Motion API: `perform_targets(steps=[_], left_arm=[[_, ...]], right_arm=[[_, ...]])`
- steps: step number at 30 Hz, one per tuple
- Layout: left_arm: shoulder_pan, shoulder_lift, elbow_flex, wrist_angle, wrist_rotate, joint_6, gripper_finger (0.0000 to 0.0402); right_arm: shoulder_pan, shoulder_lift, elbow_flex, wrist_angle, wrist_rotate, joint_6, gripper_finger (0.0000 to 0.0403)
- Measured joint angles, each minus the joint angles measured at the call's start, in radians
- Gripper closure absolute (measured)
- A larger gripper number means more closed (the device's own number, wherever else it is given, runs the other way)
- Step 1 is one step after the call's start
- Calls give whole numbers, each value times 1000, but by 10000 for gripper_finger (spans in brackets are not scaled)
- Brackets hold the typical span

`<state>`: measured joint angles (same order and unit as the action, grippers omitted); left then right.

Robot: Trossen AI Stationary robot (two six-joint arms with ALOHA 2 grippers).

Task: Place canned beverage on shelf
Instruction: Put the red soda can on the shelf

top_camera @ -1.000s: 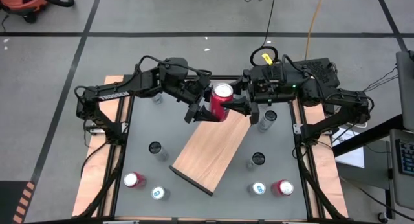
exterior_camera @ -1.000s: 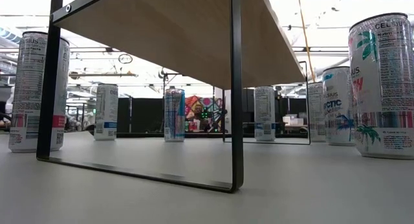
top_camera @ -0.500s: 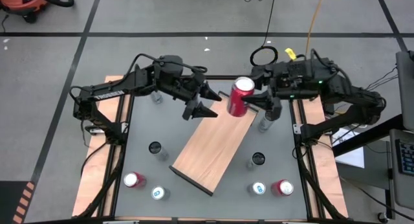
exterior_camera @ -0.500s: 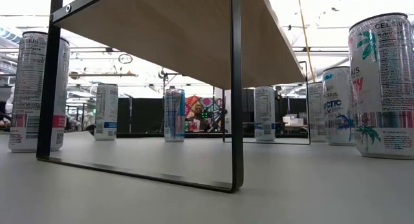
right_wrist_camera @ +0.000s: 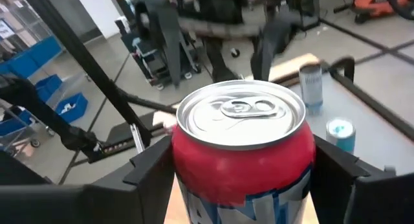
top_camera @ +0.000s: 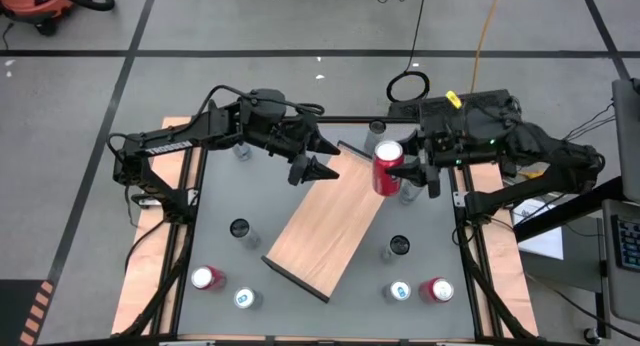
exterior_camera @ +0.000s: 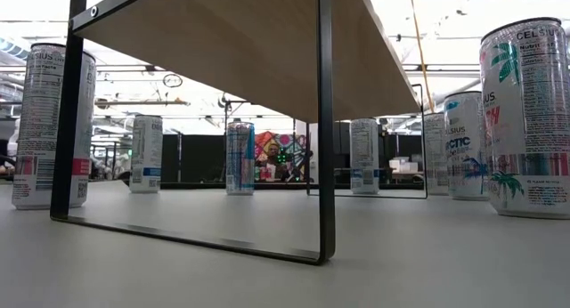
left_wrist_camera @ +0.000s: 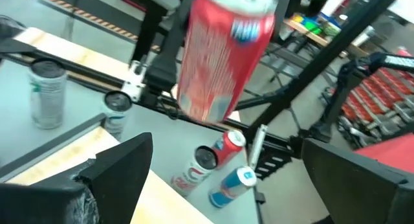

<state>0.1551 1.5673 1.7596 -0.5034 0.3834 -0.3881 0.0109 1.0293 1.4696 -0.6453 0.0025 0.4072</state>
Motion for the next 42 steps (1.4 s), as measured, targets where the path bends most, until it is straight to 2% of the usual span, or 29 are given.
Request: perform_targets(steps=[8, 17, 22, 25, 29, 32, 42], left_arm=[[-14, 0, 0, 0, -151, -39, 4], [-34, 1, 0, -8, -290, -77, 4], [-46, 1, 0, -3, -317, -77, 4], [-48, 1, 0, -9, -317, -69, 4], [-56, 1, 0, -15, -313, -43, 4], [-72, 1, 0, -16, -312, 6, 4], [-113, 2, 0, -17, -329, 4, 4]], right_arm=[[0, -138, -308, 177, 29, 25, 160], [-5, -212, -521, 293, 136, 14, 155], [-4, -224, -616, 419, 134, 25, 155], [-5, -223, -673, 490, 207, 23, 154], [-6, -224, -712, 543, 311, 26, 154], [-6, -220, -719, 539, 311, 3, 154], [-6, -180, -719, 536, 311, -61, 154]])
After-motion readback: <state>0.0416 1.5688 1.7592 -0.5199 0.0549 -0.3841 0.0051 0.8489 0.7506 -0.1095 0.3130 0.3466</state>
